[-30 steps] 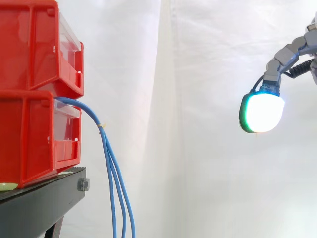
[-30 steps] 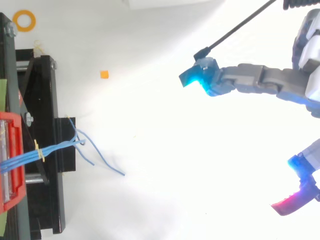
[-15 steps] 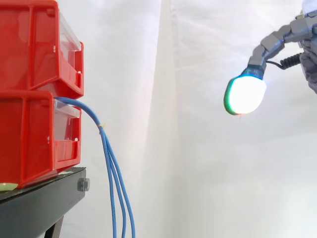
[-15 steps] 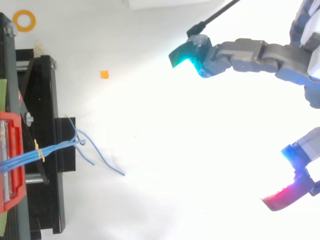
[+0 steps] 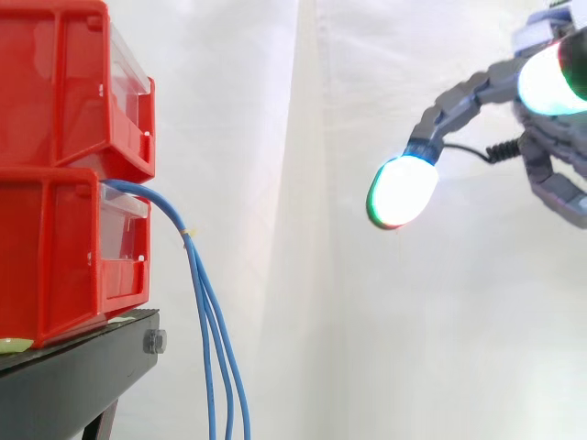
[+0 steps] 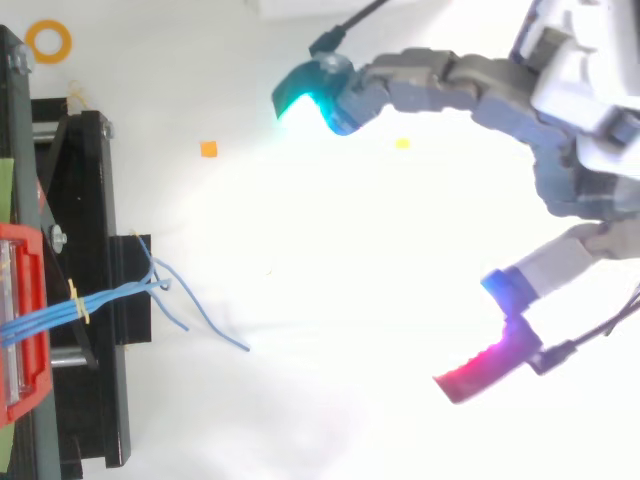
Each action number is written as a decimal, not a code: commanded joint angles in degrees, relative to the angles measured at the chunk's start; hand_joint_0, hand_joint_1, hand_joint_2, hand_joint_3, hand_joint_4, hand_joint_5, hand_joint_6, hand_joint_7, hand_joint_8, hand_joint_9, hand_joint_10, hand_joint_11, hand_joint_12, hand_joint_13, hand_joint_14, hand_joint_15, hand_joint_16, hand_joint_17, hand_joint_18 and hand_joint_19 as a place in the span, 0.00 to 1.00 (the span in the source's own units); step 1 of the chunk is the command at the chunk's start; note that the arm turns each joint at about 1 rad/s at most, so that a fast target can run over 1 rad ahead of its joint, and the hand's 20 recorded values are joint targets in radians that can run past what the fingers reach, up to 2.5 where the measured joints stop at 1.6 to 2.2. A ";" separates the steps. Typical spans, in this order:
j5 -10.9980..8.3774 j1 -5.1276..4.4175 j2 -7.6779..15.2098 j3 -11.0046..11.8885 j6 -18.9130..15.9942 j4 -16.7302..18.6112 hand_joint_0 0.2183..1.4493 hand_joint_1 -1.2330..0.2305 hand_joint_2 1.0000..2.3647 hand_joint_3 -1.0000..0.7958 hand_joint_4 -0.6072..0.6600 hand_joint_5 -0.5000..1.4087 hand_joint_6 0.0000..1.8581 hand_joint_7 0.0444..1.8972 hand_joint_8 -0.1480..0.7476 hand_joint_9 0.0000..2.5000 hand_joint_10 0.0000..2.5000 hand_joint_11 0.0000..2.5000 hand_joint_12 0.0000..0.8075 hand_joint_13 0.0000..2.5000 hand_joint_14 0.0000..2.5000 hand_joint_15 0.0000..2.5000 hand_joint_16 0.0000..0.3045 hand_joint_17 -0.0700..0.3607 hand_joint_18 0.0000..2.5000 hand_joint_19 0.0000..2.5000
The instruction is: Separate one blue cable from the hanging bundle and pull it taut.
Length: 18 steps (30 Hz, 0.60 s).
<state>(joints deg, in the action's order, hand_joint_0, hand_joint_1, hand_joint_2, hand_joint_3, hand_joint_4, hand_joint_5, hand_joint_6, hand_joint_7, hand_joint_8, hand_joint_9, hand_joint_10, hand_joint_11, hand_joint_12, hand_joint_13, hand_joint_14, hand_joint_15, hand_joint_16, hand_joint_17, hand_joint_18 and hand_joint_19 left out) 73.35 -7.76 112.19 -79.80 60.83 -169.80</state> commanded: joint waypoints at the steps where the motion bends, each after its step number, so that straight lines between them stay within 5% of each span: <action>1: -3.31 0.11 2.95 0.00 -9.42 3.25 0.08 0.49 0.00 0.28 0.77 0.17 0.27 0.33 0.49 0.97 0.11 0.71 0.57 0.93 0.00 0.66 0.30 0.64 0.87 0.23; 3: -3.92 0.38 5.24 0.09 -12.93 5.01 0.08 0.49 0.00 0.28 0.78 0.17 0.27 0.33 0.49 0.97 0.18 0.68 0.56 0.92 0.06 0.64 0.30 0.64 0.88 0.23; 9: -4.97 0.47 7.96 0.61 -14.16 9.31 0.08 0.49 0.00 0.28 0.79 0.17 0.27 0.33 0.49 0.97 0.26 0.66 0.55 0.92 0.13 0.62 0.30 0.64 0.89 0.24; 13: -10.42 -0.24 8.49 1.23 -18.38 10.81 0.08 0.49 0.00 0.28 0.79 0.17 0.27 0.33 0.49 0.96 0.27 0.66 0.55 0.92 0.13 0.62 0.30 0.64 0.89 0.24; 18: -9.63 -0.41 8.58 1.23 -18.74 11.07 0.08 0.49 0.00 0.28 0.79 0.17 0.27 0.33 0.49 0.96 0.29 0.65 0.55 0.91 0.14 0.62 0.30 0.65 0.88 0.24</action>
<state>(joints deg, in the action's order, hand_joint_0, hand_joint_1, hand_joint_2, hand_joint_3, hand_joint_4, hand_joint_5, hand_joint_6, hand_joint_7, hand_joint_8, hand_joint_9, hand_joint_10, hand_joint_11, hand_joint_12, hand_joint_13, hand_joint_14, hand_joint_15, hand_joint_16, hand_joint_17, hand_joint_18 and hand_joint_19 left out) 63.53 -8.04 120.68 -78.61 42.62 -158.97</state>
